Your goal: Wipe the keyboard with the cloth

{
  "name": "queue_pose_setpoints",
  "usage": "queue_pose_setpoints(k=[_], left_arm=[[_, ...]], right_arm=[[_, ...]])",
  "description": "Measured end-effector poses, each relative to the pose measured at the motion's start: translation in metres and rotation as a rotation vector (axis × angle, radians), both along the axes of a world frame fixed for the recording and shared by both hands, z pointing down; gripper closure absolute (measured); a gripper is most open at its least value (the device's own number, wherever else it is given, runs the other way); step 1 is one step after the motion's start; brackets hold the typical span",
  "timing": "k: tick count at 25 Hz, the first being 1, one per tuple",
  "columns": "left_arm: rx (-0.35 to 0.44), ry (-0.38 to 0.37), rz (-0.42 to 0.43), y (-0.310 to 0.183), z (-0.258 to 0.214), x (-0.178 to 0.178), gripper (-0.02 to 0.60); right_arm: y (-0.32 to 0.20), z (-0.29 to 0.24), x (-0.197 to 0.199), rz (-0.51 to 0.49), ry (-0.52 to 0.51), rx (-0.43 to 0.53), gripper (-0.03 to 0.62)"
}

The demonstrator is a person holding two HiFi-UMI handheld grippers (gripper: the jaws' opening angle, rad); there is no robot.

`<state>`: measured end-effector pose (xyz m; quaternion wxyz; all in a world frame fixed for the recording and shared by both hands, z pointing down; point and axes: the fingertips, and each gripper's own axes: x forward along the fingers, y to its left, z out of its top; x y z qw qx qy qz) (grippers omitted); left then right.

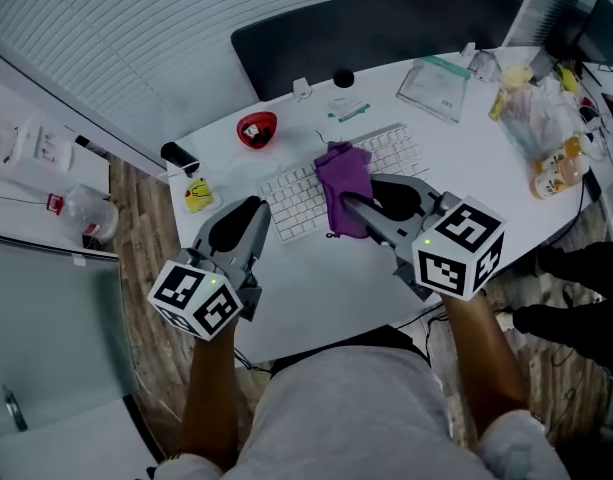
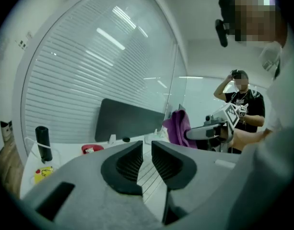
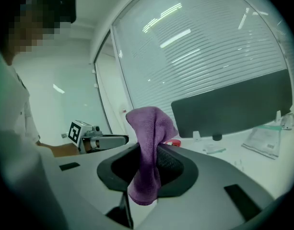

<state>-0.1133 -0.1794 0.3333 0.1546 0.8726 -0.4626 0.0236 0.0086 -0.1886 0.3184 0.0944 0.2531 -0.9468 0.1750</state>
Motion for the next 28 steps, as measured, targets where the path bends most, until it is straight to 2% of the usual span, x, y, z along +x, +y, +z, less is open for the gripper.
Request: queue_pose_setpoints(k=[5, 9, 15, 23, 28], left_arm=[[0.159, 0.075, 0.023, 0.019, -0.049, 0.009, 0.518], [0.256, 0.106, 0.04, 0.032, -0.078, 0.012, 0.535], [0.378, 0.133, 0.06, 0.047, -0.107, 0.013, 0.56], [0.428, 0.091, 0.102, 0.062, -0.112, 0.023, 0.565], [0.439, 0.104, 0.118, 0.065, -0.116, 0.024, 0.565]], right_arm=[[0.018, -0.029, -0.014, -0.031, -0.159, 0.045, 0.505], [0.033, -0.05, -0.026, -0.061, -0.256, 0.107, 0.505], [0.058, -0.071, -0.037, -0.106, -0.337, 0.222, 0.505], [0.077, -0.083, -0.037, -0.093, -0.4, 0.302, 0.507], [0.082, -0.084, -0.037, -0.083, -0.409, 0.319, 0.507]])
